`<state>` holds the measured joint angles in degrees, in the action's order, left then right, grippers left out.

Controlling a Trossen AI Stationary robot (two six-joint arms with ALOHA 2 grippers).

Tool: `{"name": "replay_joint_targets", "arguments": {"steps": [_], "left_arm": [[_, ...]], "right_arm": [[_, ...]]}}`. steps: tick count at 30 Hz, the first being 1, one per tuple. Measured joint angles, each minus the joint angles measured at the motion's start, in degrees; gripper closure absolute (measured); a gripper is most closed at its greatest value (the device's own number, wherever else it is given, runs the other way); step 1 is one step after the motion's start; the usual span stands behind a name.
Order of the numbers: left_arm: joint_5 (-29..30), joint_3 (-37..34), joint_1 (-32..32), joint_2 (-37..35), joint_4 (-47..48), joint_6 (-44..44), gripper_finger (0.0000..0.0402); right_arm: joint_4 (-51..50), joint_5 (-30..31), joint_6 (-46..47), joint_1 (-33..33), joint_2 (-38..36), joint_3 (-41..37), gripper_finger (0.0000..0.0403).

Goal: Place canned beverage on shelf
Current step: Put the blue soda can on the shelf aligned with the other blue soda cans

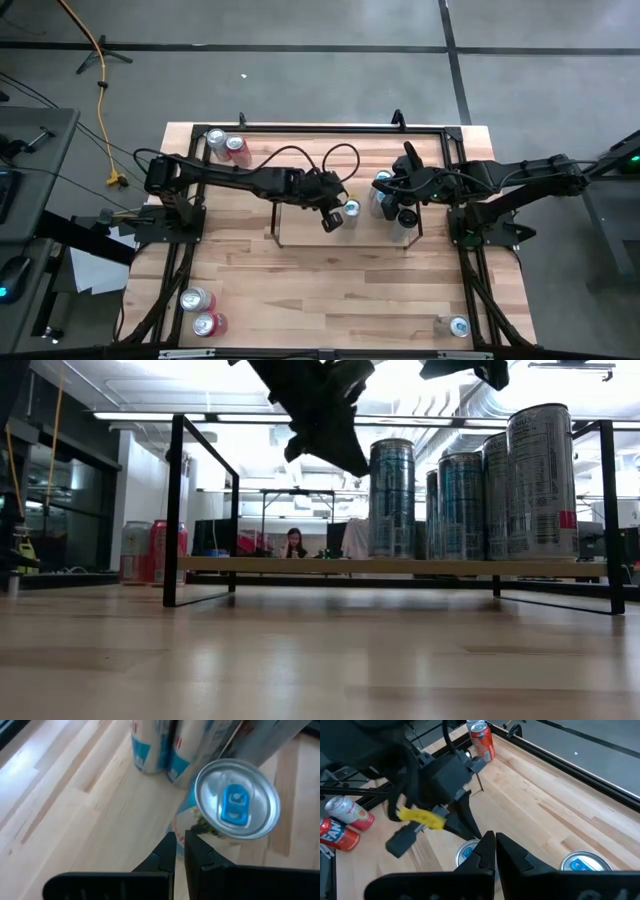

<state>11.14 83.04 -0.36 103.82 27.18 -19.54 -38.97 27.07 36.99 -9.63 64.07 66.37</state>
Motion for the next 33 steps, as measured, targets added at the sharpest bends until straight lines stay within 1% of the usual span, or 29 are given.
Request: {"name": "replay_joint_targets", "arguments": {"steps": [8,16,19,22,28,31,33], "left_arm": [[-1.1,0.0,-1.3,2.9,-6.3,-2.8,0.0401],[-1.6,0.0,-2.4,5.5,-13.0,-4.8,0.0401],[-1.6,0.0,-2.4,5.6,-13.8,-5.3,0.0401],[-1.6,0.0,-2.4,5.4,-13.4,-2.9,0.0401],[-3.2,0.0,-3.1,4.1,-6.8,-1.8,0.0401],[-3.6,-1.4,-4.8,4.1,-8.2,-0.9,0.0401],[-3.6,-2.5,-5.8,4.1,-11.2,-0.9,0.0401]], "right_arm": [[-0.2,1.7,0.0,0.0,0.0,0.0,0.0403],[-0.3,1.8,0.0,0.0,0.0,0.0,0.0403],[-0.3,2.0,0.0,0.0,0.0,0.0,0.0403],[-0.2,2.5,0.0,0.0,0.0,0.0,0.0403],[-0.5,2.5,0.0,0.0,0.0,0.0,0.0403],[-0.8,2.9,-0.1,0.0,0.0,0.0,0.0403],[-0.9,3.0,-0.2,0.0,0.0,0.0,0.0403]]}}
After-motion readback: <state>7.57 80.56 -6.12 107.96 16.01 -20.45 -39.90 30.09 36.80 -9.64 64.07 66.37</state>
